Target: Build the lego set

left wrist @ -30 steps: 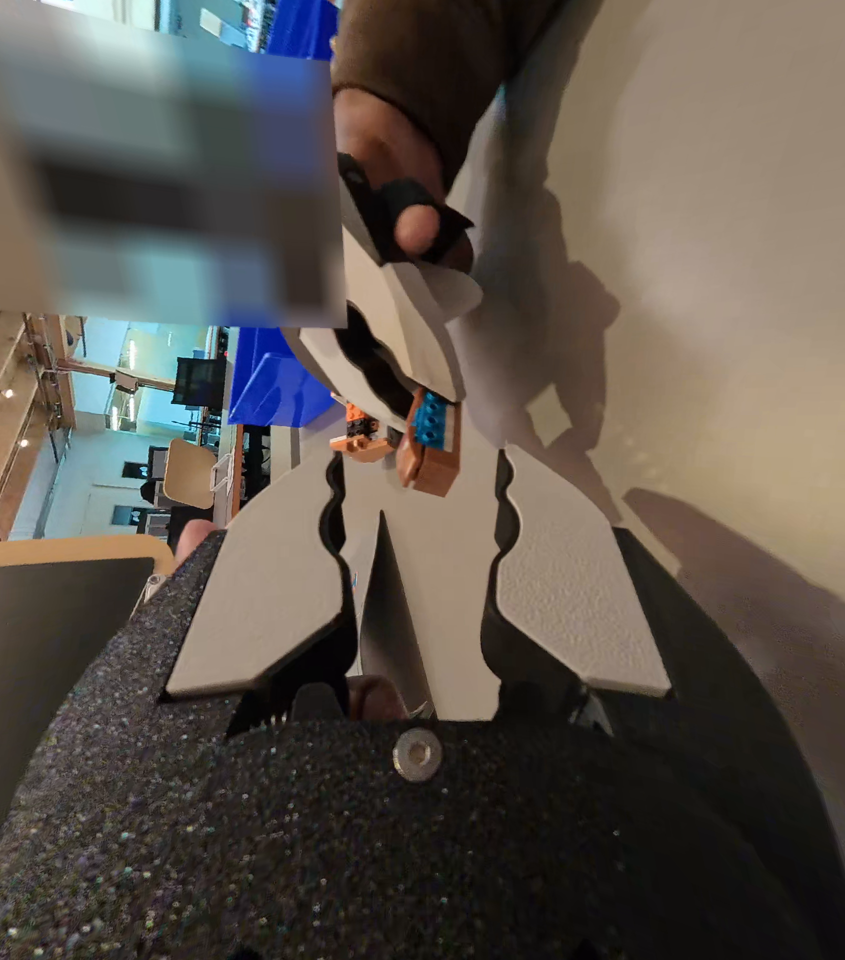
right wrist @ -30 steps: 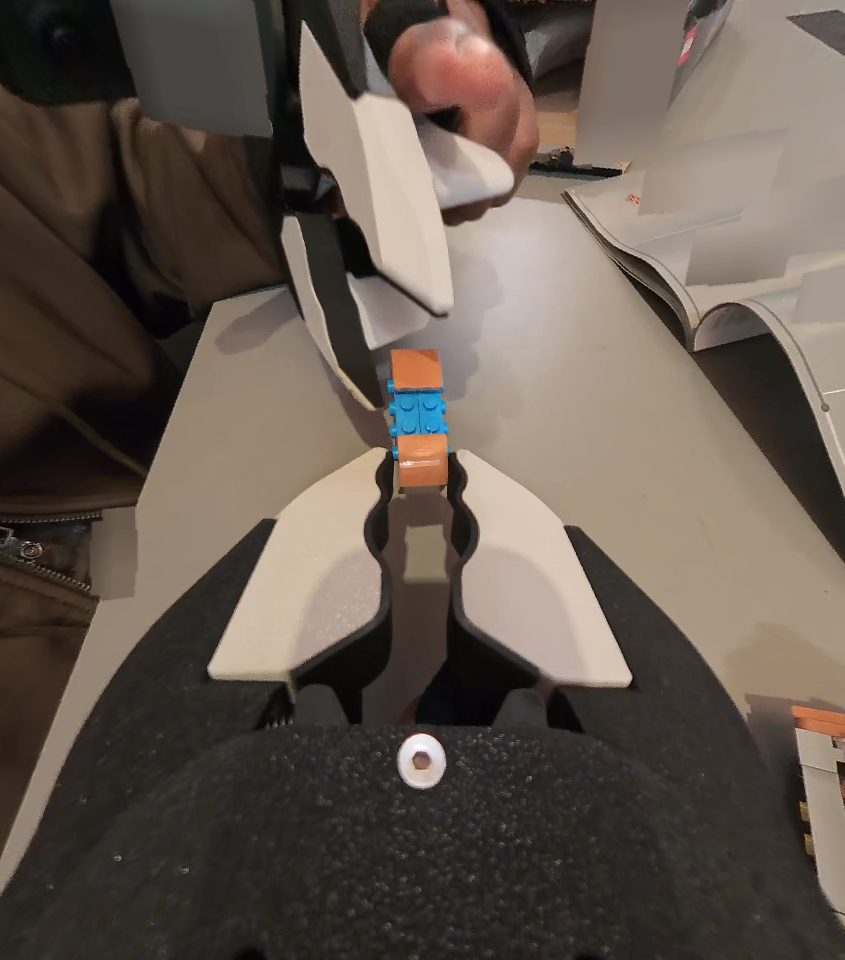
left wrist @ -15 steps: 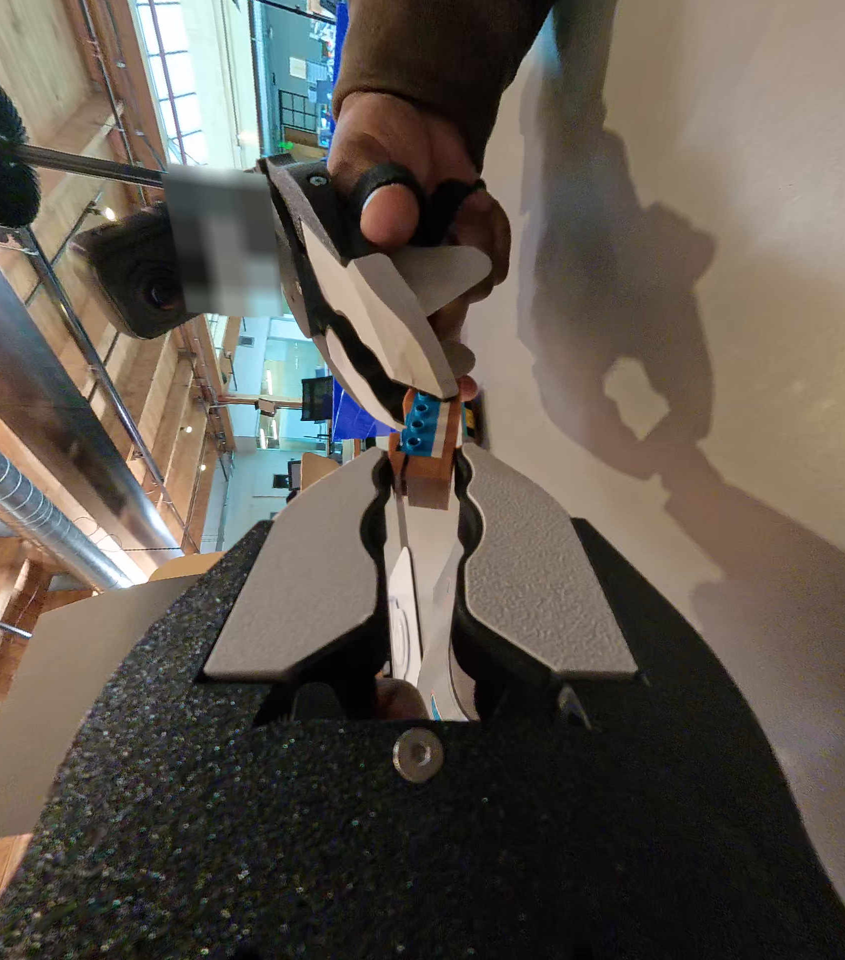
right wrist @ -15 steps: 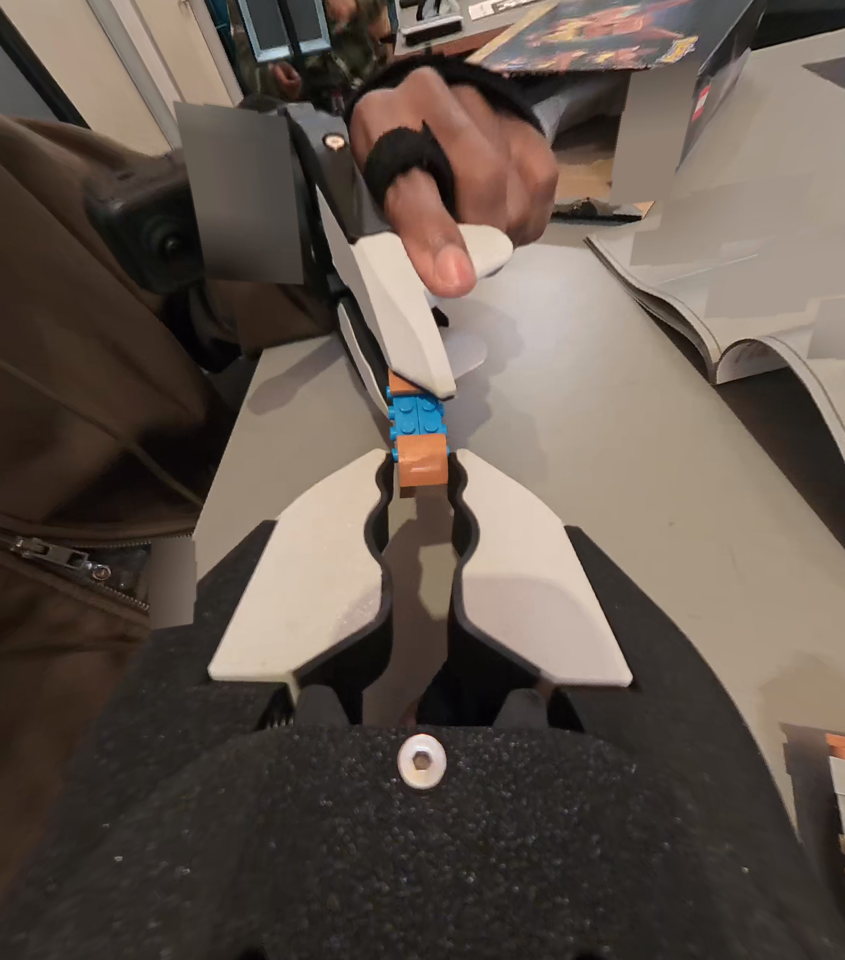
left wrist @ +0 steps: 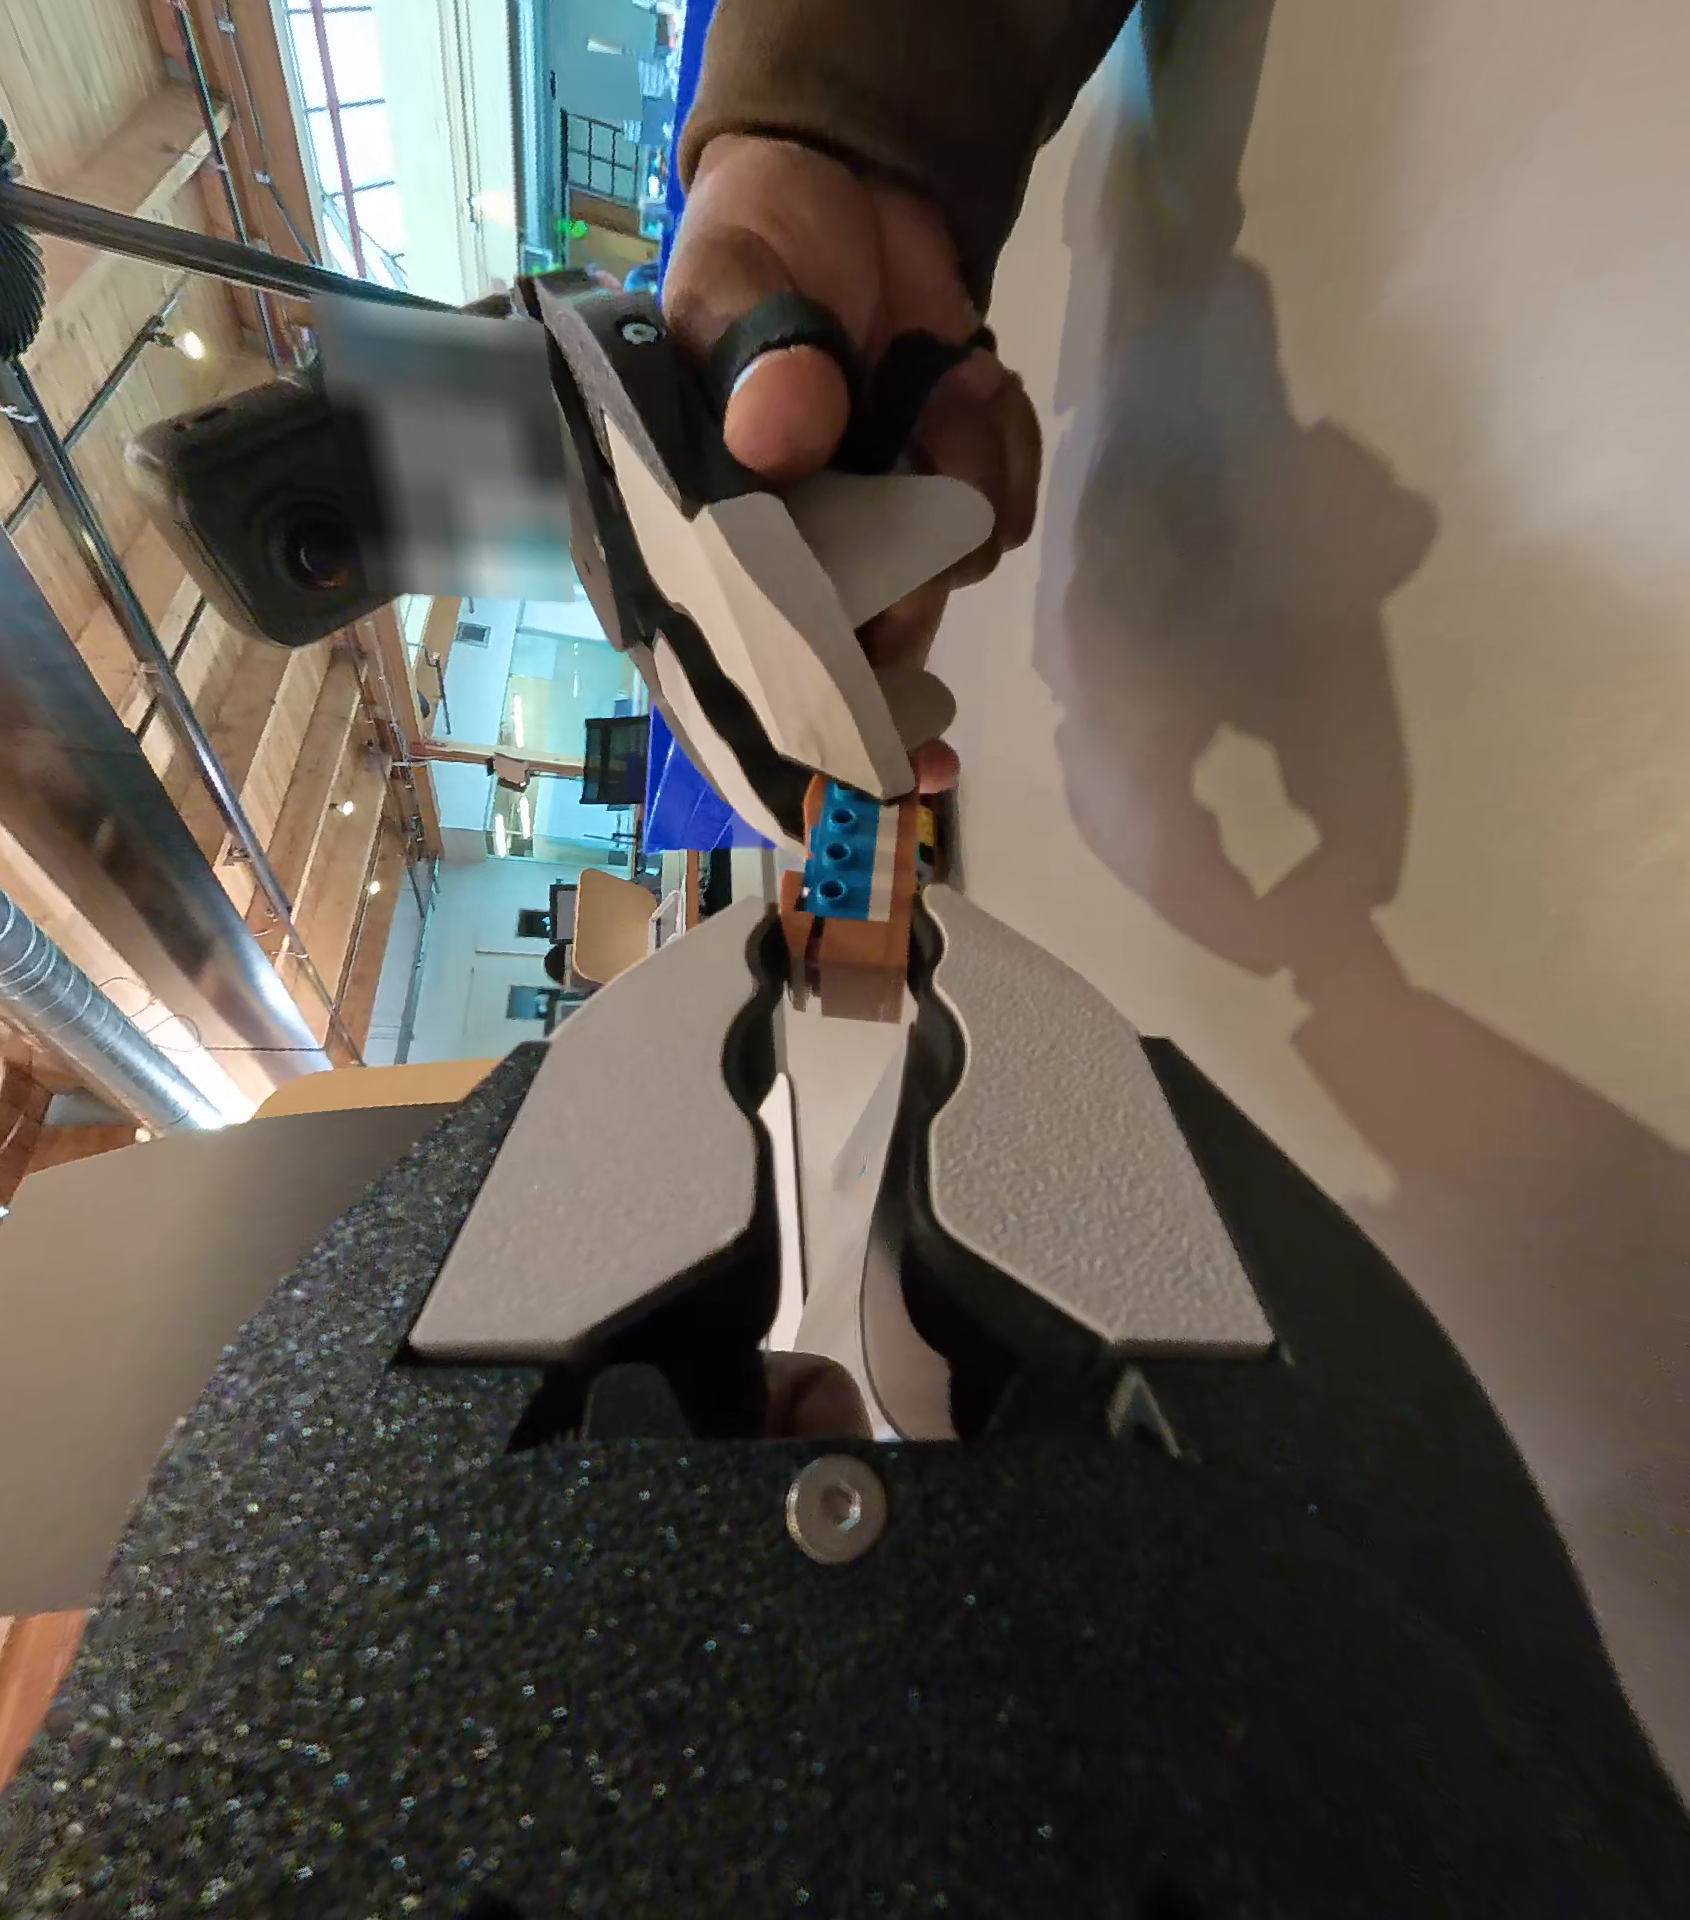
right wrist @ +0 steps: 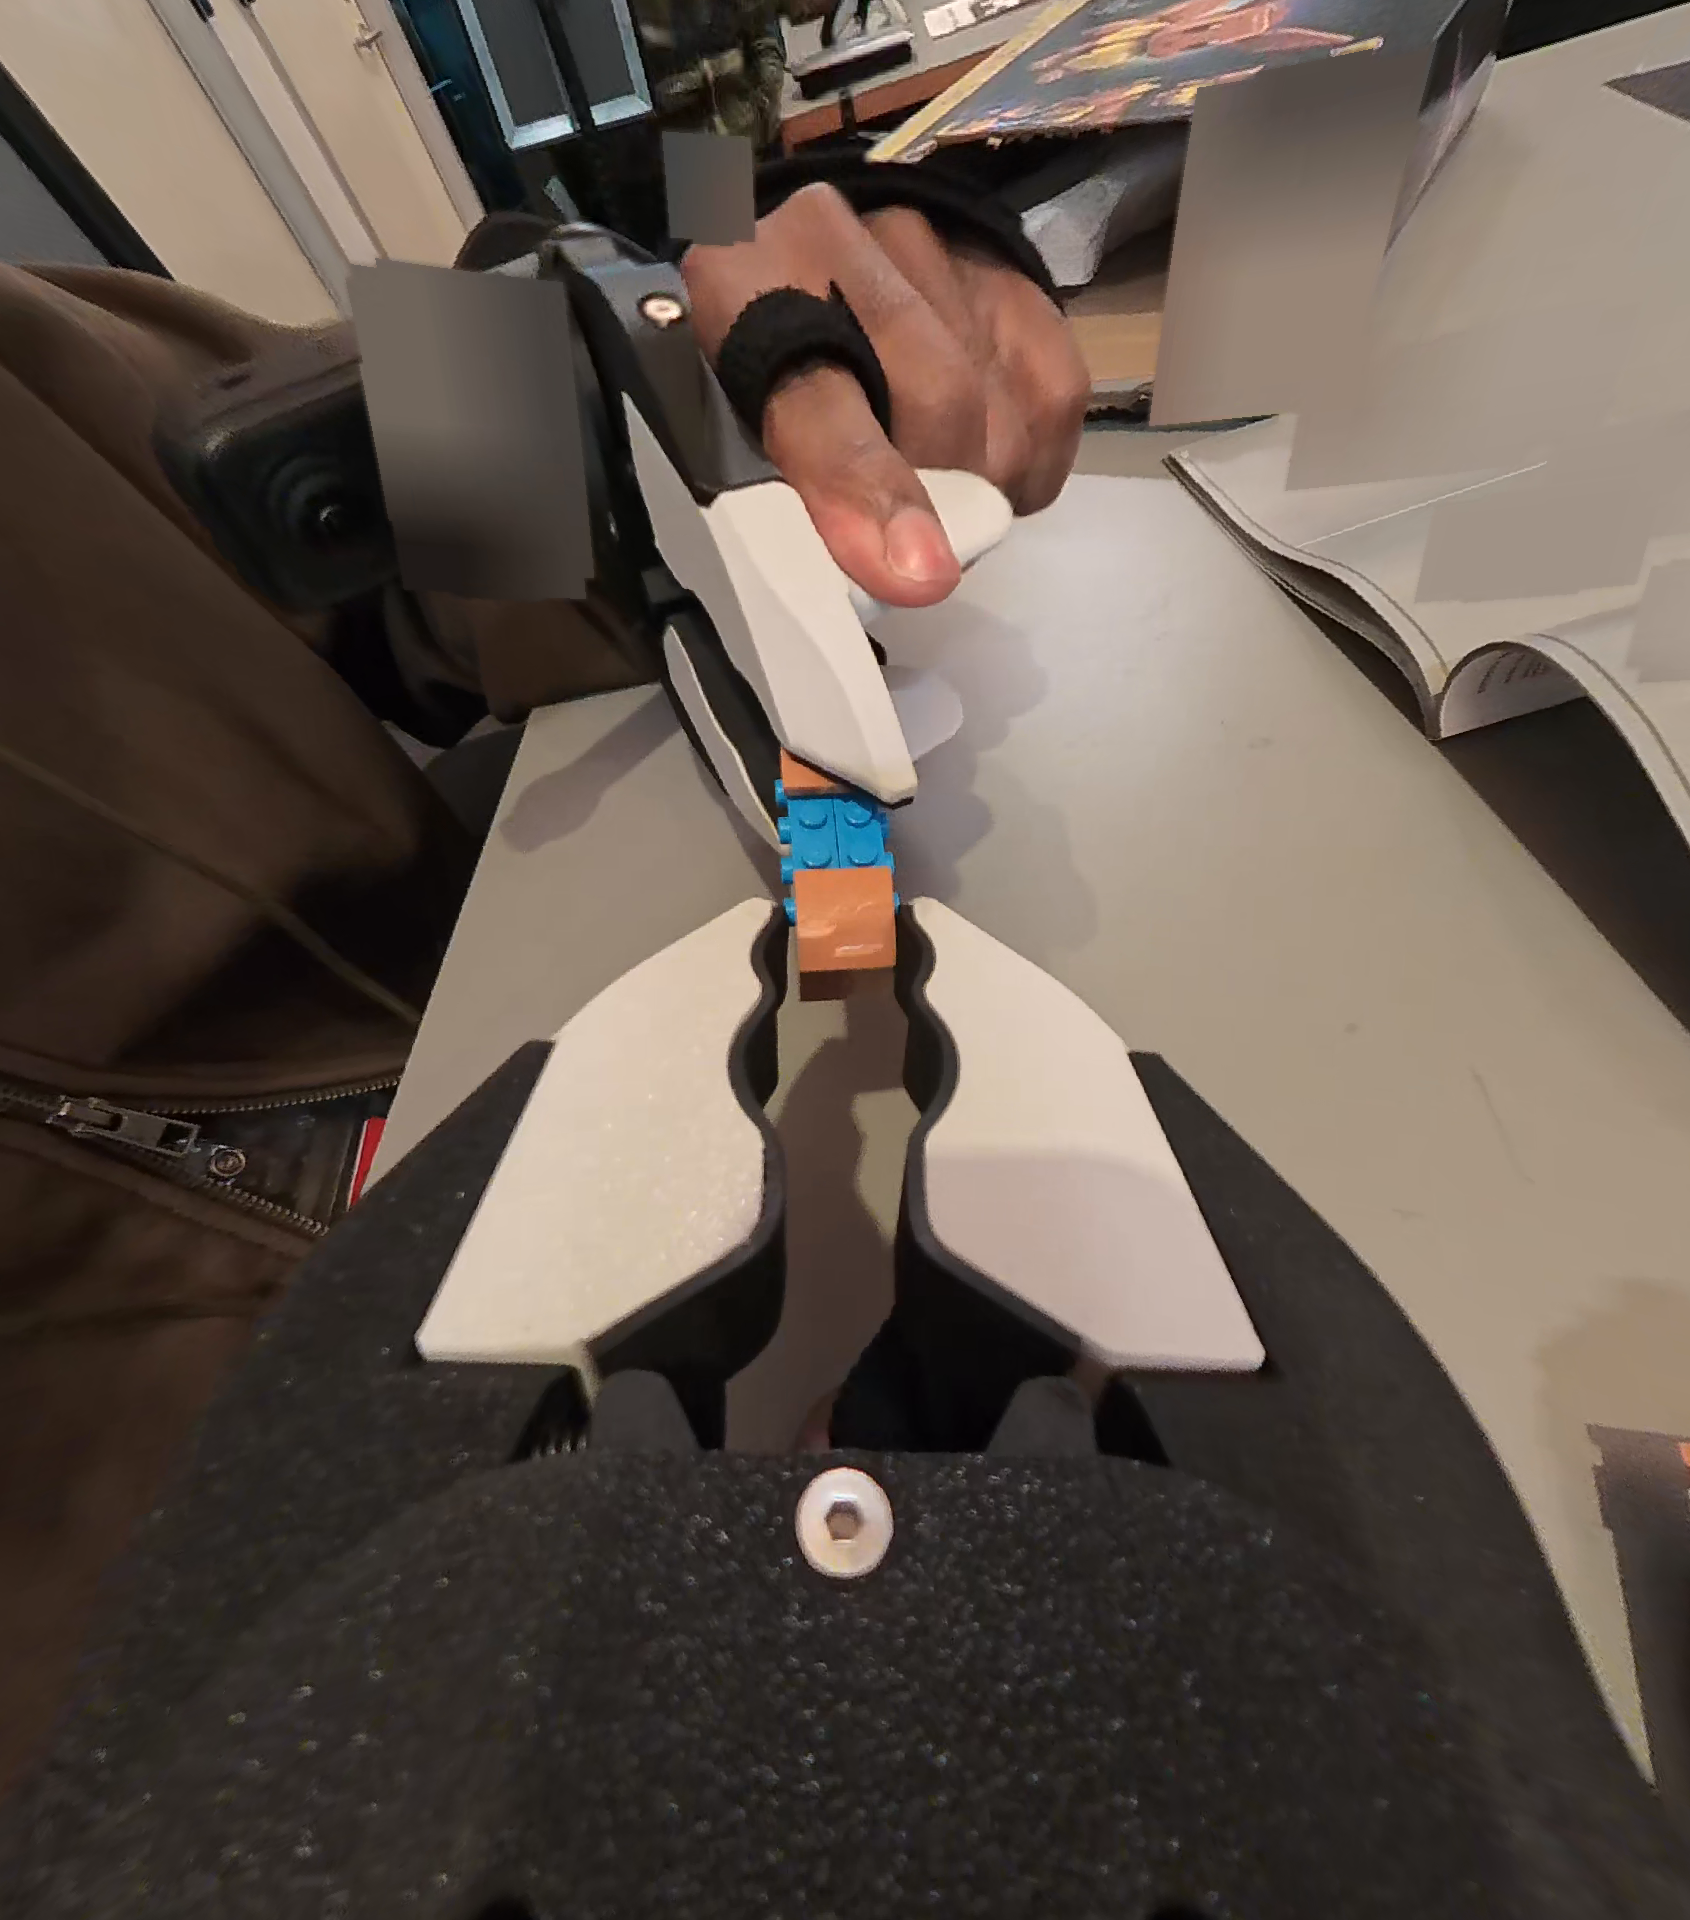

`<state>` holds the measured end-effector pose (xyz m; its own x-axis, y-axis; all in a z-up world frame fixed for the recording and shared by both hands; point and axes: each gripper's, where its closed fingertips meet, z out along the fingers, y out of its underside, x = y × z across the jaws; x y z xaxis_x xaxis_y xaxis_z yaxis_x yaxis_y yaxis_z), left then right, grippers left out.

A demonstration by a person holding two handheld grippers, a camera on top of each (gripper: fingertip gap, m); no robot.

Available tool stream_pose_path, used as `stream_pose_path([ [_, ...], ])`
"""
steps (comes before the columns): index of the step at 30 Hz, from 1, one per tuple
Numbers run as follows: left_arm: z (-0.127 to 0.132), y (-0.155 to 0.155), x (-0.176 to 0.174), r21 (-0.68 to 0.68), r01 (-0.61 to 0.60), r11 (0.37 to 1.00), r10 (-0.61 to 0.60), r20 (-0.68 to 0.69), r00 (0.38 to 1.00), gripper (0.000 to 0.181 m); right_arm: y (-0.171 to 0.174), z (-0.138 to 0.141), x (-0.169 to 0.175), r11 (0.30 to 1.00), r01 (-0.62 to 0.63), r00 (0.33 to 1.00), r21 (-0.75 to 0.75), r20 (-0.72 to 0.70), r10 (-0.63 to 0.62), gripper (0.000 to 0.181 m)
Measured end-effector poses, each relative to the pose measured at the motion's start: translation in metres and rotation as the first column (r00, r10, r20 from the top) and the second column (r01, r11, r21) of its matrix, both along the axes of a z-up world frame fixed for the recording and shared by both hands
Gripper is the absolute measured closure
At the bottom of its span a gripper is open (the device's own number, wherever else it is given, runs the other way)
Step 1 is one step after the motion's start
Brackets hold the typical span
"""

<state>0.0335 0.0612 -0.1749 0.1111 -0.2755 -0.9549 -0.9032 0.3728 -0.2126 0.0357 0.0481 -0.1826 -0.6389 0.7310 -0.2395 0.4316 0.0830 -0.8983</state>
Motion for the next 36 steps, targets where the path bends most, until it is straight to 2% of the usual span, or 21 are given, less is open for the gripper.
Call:
stream_pose_path([
  [7, 0.009, 0.001, 0.001, 0.112, 0.001, 0.994, 0.0, -0.009, 1.0, 0.157, 0.001, 0.009, 0.0, 0.998, 0.003, 1.0, -0.06, -0.018, -0.005, 0.161],
  [13, 0.015, 0.0, 0.003, 0.152, 0.0, 0.988, -0.004, 0.024, 1.0, 0.159, -0.001, 0.017, 0.003, 0.999, -0.006, 0.999, -0.046, -0.051, 0.004, 0.161],
  [18, 0.02, 0.002, 0.004, 0.137, -0.012, 0.99, 0.0, 0.09, 0.996, 0.159, 0.001, 0.022, 0.001, 1.0, 0.018, 0.994, 0.013, -0.112, -0.016, 0.16],
  [22, 0.025, 0.003, 0.004, 0.101, -0.02, 0.995, 0.002, 0.179, 0.984, 0.159, 0.005, 0.022, -0.003, 0.992, 0.062, 0.98, 0.112, -0.194, -0.039, 0.146],
  [24, 0.028, 0.003, 0.002, 0.072, -0.023, 0.997, 0.005, 0.237, 0.971, 0.159, 0.01, 0.026, -0.004, 0.978, 0.098, 0.962, 0.182, -0.269, -0.047, 0.139],
  [28, 0.037, 0.001, -0.001, -0.018, 0.011, 1.0, -0.003, 0.405, 0.914, 0.159, 0.019, 0.044, -0.004, 0.948, 0.189, 0.891, 0.255, -0.45, -0.056, 0.137],
  [31, 0.04, -0.001, -0.001, -0.087, 0.061, 0.994, -0.009, 0.497, 0.868, 0.159, 0.011, 0.052, 0.0, 0.93, 0.208, 0.832, 0.304, -0.555, -0.004, 0.149],
  [34, 0.04, -0.002, 0.0, -0.13, 0.088, 0.988, -0.004, 0.537, 0.843, 0.159, 0.005, 0.053, 0.0, 0.904, 0.233, 0.801, 0.358, -0.597, 0.03, 0.16],
  [36, 0.041, -0.002, 0.0, -0.146, 0.092, 0.985, 0.005, 0.559, 0.829, 0.159, 0.005, 0.054, -0.001, 0.893, 0.265, 0.78, 0.364, -0.625, 0.023, 0.161],
])
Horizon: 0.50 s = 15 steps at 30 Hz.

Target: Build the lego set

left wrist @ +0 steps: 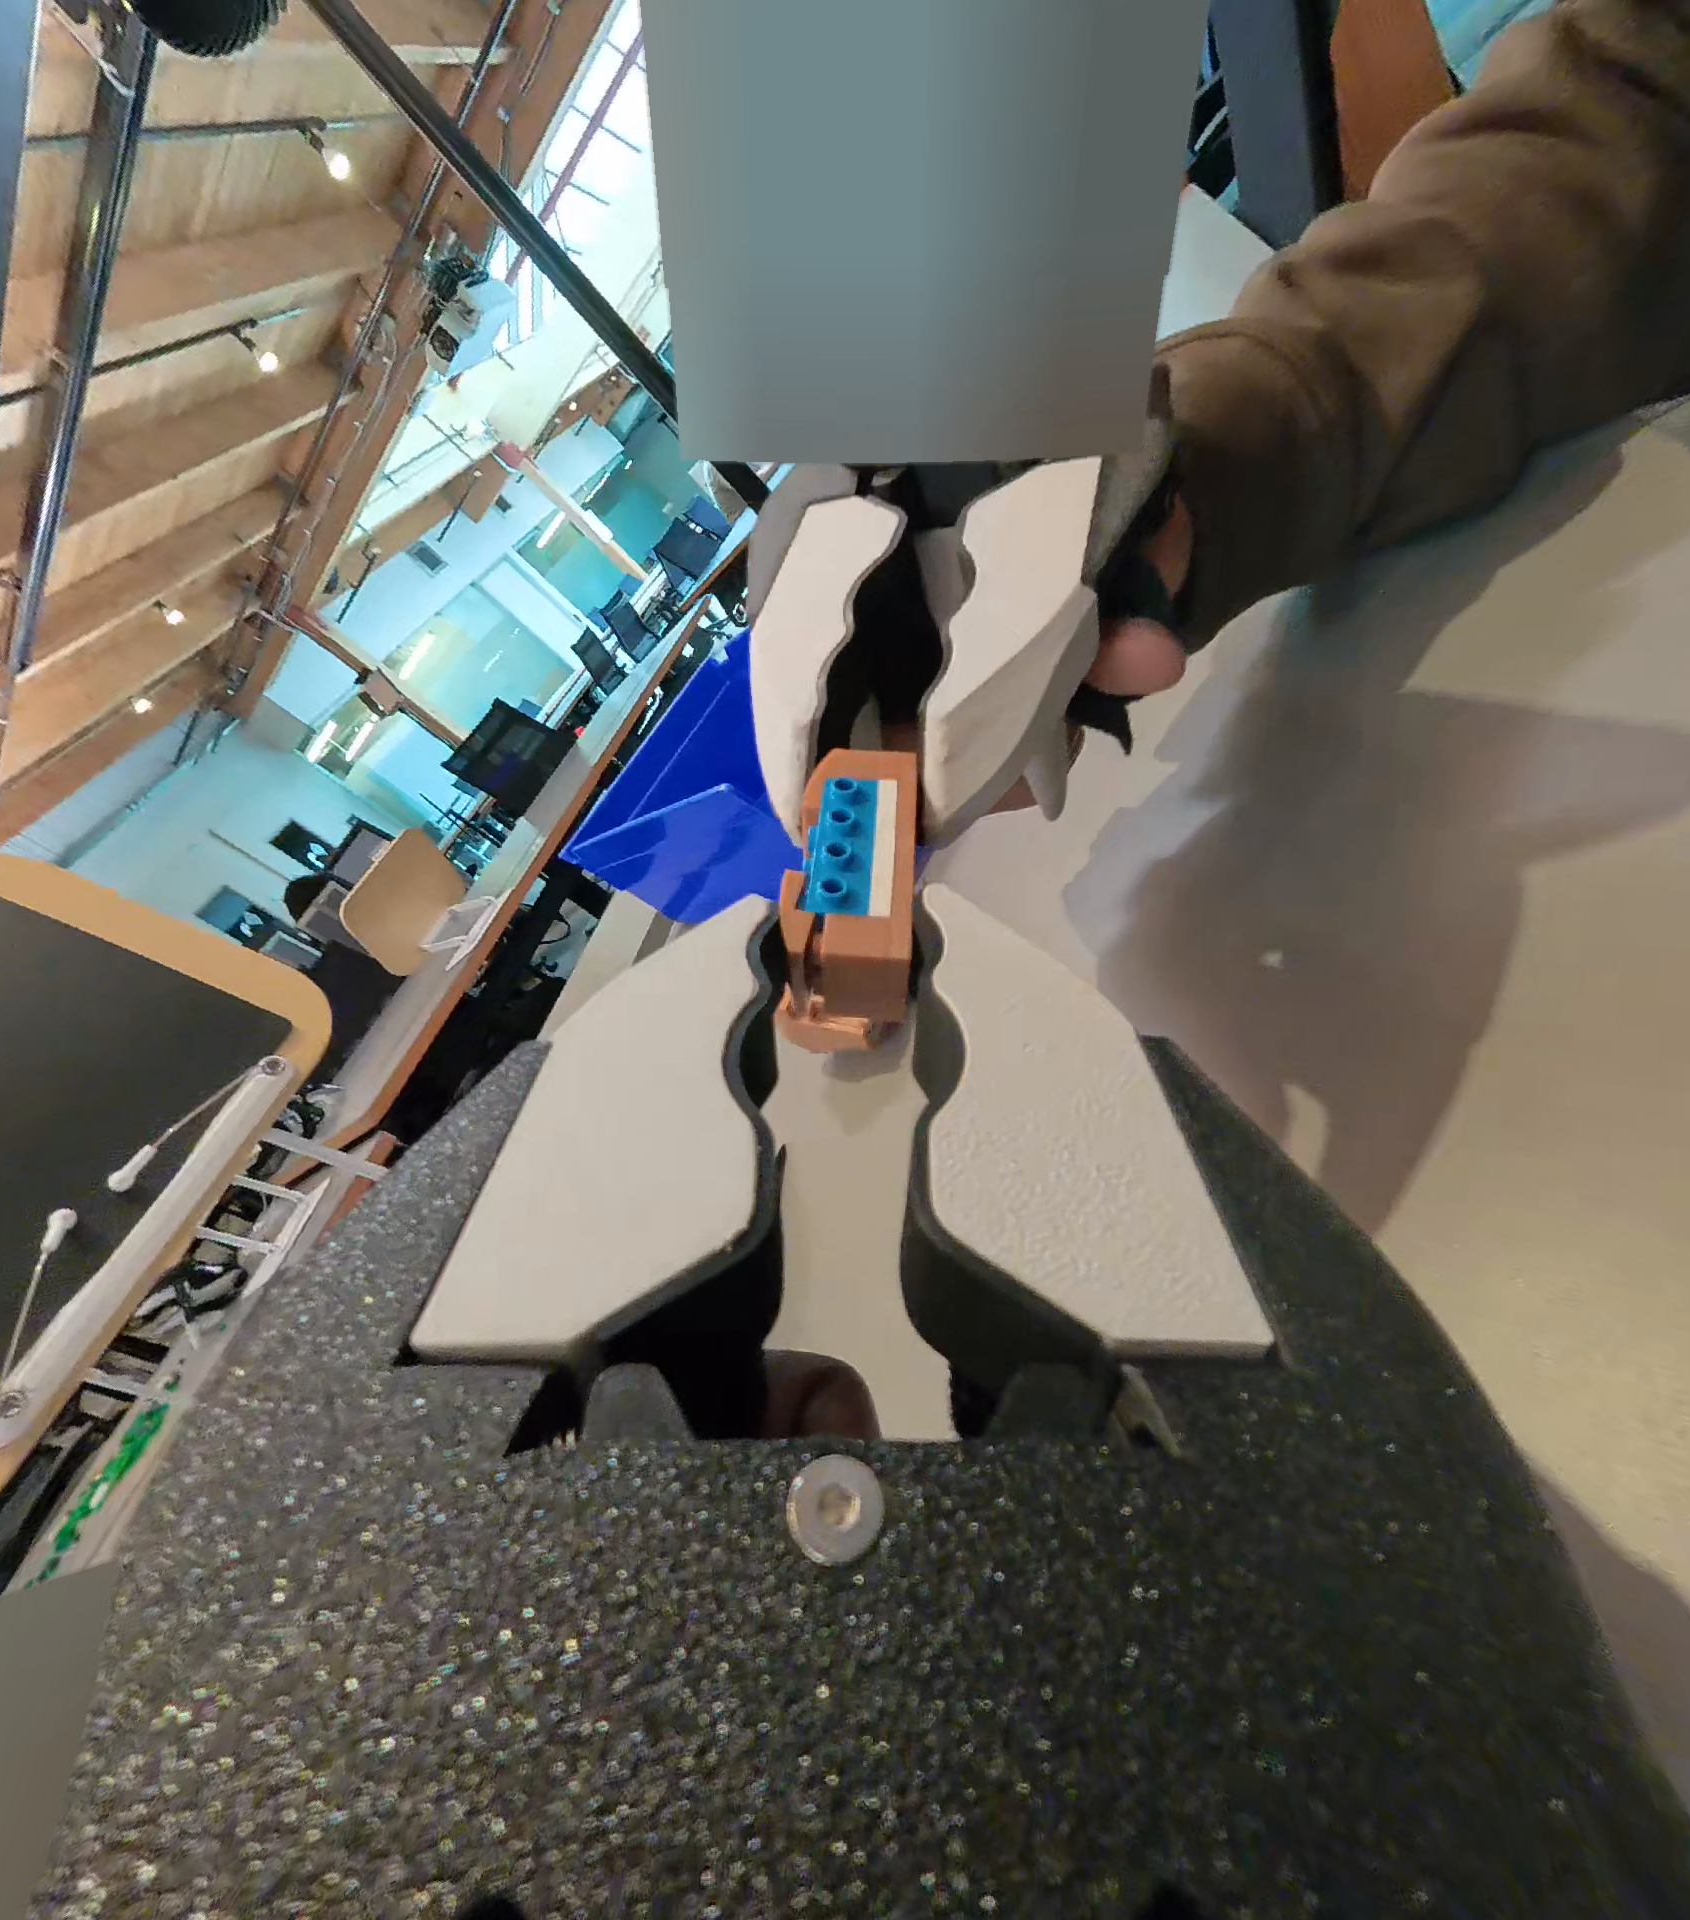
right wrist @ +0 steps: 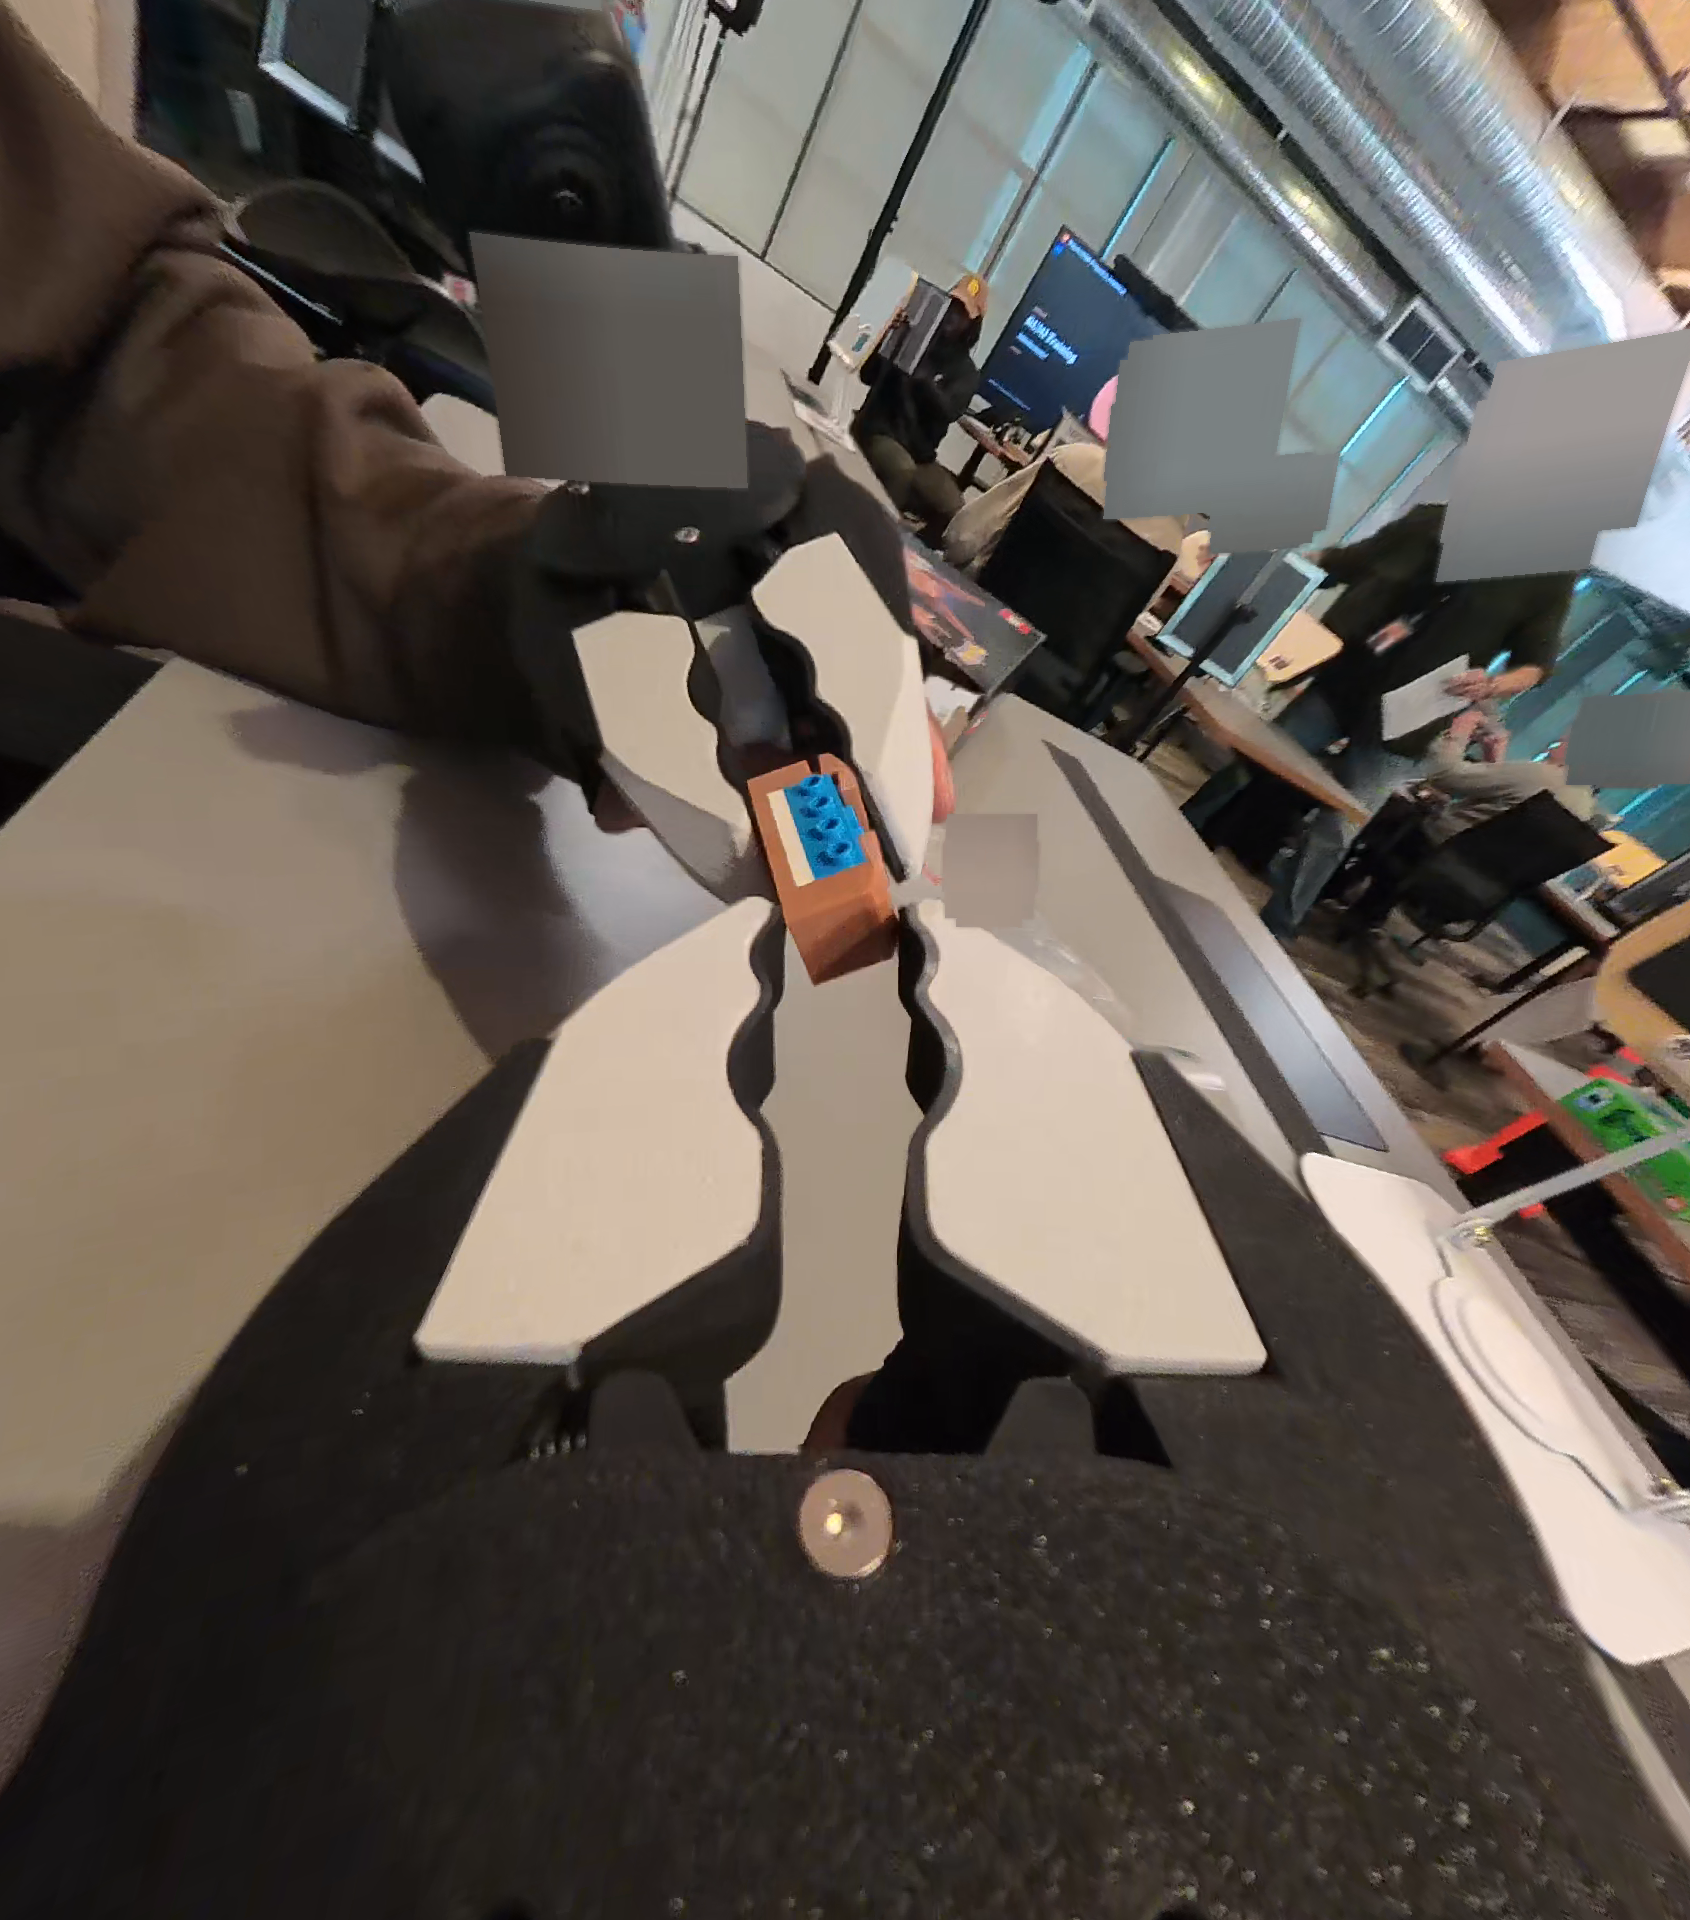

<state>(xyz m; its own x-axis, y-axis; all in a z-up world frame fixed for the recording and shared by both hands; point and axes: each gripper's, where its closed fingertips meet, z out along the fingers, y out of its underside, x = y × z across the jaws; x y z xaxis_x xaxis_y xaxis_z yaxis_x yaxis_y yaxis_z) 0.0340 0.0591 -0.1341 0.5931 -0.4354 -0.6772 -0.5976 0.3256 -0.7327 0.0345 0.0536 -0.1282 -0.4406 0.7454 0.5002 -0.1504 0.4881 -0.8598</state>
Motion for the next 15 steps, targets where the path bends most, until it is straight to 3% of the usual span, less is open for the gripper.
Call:
stream_pose_path([
  [9, 0.0054, 0.0001, -0.0014, 0.026, -0.038, 0.999, 0.038, -0.001, 0.999, 0.159, -0.0001, 0.0061, -0.0019, 0.997, 0.033, 0.998, -0.066, -0.05, -0.036, 0.161],
  [15, 0.0052, 0.0003, 0.0021, 0.001, -0.028, 1.0, 0.028, -0.028, 0.999, 0.159, -0.0039, 0.0064, -0.0007, 0.994, 0.066, 0.988, 0.086, -0.144, -0.053, 0.159],
])
